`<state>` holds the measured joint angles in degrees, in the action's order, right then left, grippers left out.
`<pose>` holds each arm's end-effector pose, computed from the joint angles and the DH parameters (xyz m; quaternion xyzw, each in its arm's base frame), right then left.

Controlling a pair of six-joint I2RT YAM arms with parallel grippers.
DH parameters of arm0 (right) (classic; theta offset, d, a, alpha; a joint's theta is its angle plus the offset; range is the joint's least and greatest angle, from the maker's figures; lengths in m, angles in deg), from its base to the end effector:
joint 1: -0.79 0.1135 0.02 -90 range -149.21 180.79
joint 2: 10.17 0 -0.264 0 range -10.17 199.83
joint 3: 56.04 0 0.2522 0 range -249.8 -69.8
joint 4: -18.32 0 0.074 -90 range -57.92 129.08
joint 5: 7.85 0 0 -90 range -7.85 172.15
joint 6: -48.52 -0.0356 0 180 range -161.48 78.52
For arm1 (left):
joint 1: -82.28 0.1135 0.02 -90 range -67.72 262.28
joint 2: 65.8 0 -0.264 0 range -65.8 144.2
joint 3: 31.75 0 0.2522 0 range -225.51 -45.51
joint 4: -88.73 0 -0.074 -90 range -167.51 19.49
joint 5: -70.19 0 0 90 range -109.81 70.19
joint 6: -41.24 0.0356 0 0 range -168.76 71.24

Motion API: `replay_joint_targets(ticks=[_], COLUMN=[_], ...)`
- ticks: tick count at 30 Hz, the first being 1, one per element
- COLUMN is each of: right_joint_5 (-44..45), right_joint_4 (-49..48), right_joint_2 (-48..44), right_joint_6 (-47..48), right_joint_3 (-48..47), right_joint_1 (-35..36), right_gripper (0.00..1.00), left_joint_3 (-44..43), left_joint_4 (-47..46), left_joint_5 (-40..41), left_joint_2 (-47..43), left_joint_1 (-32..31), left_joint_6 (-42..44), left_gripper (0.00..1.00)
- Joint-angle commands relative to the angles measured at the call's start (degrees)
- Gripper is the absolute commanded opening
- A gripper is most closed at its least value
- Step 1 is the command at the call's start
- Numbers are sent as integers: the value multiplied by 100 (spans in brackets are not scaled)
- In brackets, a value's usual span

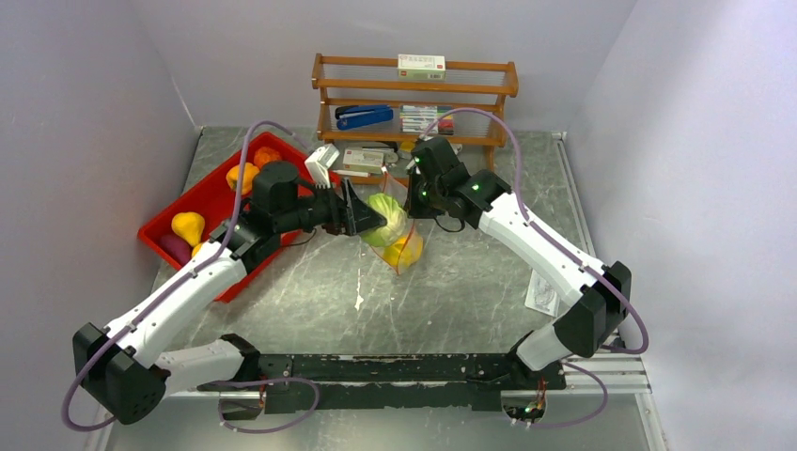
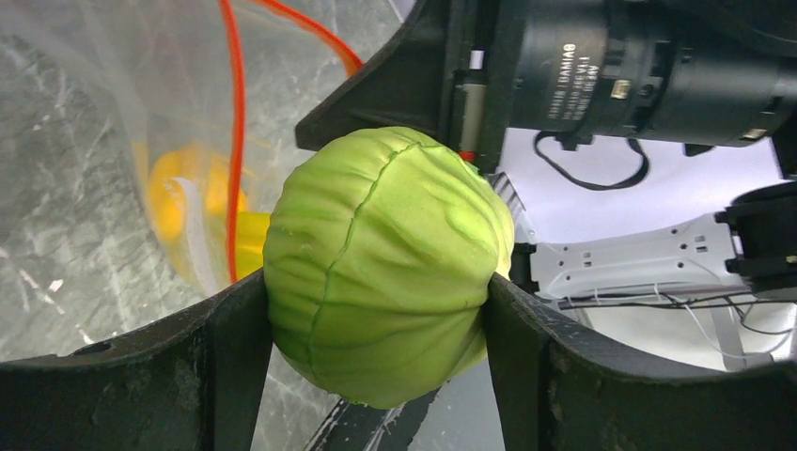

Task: Place the food in the zip-top bag and seal the zipper
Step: Place the fake vegetable in the zipper food storage bag.

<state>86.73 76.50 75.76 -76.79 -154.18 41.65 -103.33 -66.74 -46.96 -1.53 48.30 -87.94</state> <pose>0.2468 0.2097 0.3515 -0.0299 0.9260 0.2019 0.3177 0.2036 -0.1568 0.3521 0.1036 0.7880 -0.4954 0.3505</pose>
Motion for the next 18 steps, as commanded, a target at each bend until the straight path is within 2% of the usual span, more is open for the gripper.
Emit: replay_joint_targets(ticks=[1,6,12,18], right_joint_5=[-292,-254,-522,-550], right_joint_4=[-227,-241,-338,-344], right_joint_2=[-253,-261,-189,-201], right_joint_6=[-143,-165,-196,-197], right_joint_3=[-248,-262,-355,-352], right_joint_1=[112,107,119,136], right_gripper=[0,0,0,0], left_joint_3=[47,164,54,-400], left_joint_4=[550,444,375,824], left_joint_5=[709,758,709,1252], left_joint_2=[30,-71,217,417], left_joint_1=[-17,-42,-63,-160], left_joint_6=[281,229,263,425], left_gripper=[68,67,68,74])
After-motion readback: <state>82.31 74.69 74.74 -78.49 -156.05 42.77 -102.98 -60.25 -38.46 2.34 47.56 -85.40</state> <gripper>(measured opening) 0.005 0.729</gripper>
